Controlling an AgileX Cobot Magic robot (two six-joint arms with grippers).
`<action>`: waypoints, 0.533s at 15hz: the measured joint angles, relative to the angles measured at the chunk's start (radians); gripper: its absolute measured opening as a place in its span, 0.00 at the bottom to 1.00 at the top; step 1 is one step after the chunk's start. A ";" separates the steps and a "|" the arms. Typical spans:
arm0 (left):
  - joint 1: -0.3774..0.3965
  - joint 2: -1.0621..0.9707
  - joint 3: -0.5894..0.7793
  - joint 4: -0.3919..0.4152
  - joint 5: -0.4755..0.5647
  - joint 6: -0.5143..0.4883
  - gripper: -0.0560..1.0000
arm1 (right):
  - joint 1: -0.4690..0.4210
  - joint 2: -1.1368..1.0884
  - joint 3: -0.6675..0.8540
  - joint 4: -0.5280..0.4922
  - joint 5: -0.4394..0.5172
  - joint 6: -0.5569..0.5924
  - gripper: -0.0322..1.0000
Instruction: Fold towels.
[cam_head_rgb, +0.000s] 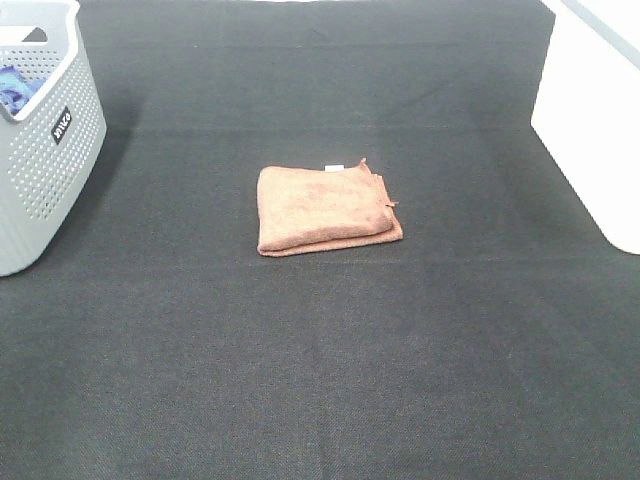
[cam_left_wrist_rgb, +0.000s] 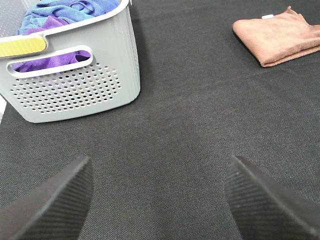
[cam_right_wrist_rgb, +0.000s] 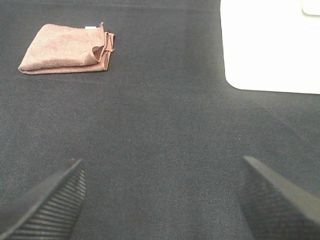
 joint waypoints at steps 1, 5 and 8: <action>0.000 0.000 0.000 0.000 0.000 0.000 0.72 | 0.000 0.000 0.002 0.000 0.000 0.000 0.79; 0.000 0.000 0.000 0.000 0.000 0.000 0.72 | 0.000 0.000 0.004 0.000 0.000 0.000 0.79; 0.000 0.000 0.000 0.000 0.000 0.001 0.72 | 0.000 0.000 0.004 0.000 0.000 0.000 0.79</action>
